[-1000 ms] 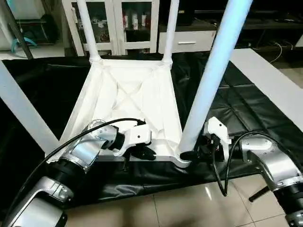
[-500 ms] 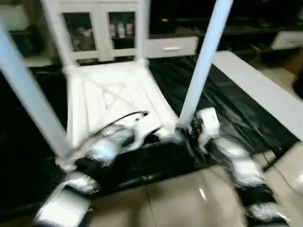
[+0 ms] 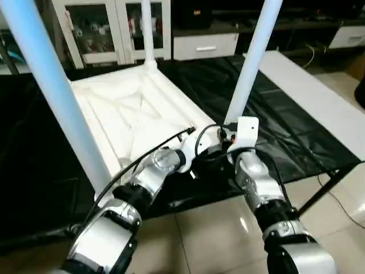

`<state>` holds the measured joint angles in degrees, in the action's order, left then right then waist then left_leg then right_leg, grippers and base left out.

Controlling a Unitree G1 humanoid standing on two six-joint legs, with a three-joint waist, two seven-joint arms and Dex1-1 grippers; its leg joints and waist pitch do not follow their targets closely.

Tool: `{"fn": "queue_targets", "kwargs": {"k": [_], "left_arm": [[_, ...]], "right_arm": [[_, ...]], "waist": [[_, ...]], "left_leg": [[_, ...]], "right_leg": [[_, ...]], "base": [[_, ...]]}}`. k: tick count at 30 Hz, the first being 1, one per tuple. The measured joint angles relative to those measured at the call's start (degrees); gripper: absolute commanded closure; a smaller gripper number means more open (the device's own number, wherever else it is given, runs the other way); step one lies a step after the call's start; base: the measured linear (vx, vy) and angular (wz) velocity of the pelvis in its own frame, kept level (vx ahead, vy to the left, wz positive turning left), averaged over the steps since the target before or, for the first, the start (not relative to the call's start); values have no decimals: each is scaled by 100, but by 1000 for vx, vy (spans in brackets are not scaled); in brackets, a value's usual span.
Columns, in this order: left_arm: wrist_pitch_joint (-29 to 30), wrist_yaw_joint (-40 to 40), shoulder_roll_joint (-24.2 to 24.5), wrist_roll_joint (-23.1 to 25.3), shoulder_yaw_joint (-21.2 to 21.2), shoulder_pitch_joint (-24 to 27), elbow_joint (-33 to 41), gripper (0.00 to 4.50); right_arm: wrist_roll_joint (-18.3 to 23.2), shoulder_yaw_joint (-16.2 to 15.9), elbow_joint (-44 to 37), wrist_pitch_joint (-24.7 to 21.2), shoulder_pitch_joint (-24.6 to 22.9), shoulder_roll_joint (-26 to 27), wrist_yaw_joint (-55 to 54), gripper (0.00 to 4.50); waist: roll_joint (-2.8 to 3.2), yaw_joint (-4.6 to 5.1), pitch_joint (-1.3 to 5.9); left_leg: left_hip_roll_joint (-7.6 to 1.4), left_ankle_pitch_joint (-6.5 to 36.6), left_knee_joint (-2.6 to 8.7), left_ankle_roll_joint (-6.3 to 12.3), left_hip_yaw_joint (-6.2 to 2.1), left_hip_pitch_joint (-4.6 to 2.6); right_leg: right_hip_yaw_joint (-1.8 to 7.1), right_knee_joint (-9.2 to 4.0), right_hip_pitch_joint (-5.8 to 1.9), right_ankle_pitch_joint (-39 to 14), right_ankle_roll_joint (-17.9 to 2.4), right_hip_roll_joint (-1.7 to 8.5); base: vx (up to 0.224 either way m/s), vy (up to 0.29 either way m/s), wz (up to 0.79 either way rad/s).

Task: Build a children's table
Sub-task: Rotate leg to tighten

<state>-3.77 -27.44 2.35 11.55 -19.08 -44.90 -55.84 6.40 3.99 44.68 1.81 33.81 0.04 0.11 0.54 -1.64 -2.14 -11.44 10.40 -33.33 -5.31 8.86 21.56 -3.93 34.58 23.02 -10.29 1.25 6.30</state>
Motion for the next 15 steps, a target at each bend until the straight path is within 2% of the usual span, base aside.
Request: {"fn": "queue_targets", "kwargs": {"k": [3, 4, 8, 10, 11, 15], "left_arm": [[-230, -33, 117, 6, -9, -62, -133, 450], [-311, -33, 208, 14, 7, -84, -185, 450], [-619, -108, 304, 119, 10, -115, -281, 450], [-923, -442, 462, 138, -30, -111, -320, 450], [-1063, -607, 569, 132, -44, -106, -342, 450], [-1546, -1330, 922, 28, -53, -9, -347, 450]], "right_arm": [[7, -127, -417, 187, -334, -12, 232, 177], [2, -229, -702, 246, -561, 6, 348, 153], [-29, -361, -1489, 202, -1161, -150, 620, 136], [26, -502, -2452, 157, -1829, -349, 966, 136], [44, -545, -2682, 128, -2024, -419, 1075, 136], [97, -562, -3113, 83, -2414, -577, 1288, 136]], "waist": [[3, -14, 1], [5, -7, 0], [7, -28, 0], [9, -49, 1], [10, -52, 2], [17, -52, 1]], "left_leg": [[-10, 0, 35, 1, 46, -10], [-30, 0, 40, 0, 66, -5], [-42, 0, 56, 0, 86, -18], [-41, 6, 69, 8, 94, -22], [-41, 6, 78, 9, 98, -31], [-43, 6, 83, 8, 104, -39]], "right_leg": [[14, -13, 8, 16, -4, -4], [16, -25, 11, 22, 6, -15], [18, -60, 15, 21, 12, -24], [24, -74, 11, 10, 27, -24], [26, -80, 10, 10, 27, -24], [28, -77, 10, 10, 27, -25]], "base": [[0, 0, 0], [0, 0, 0], [0, 0, 0], [0, 0, 0], [0, 0, 0], [0, 0, 0]]}}
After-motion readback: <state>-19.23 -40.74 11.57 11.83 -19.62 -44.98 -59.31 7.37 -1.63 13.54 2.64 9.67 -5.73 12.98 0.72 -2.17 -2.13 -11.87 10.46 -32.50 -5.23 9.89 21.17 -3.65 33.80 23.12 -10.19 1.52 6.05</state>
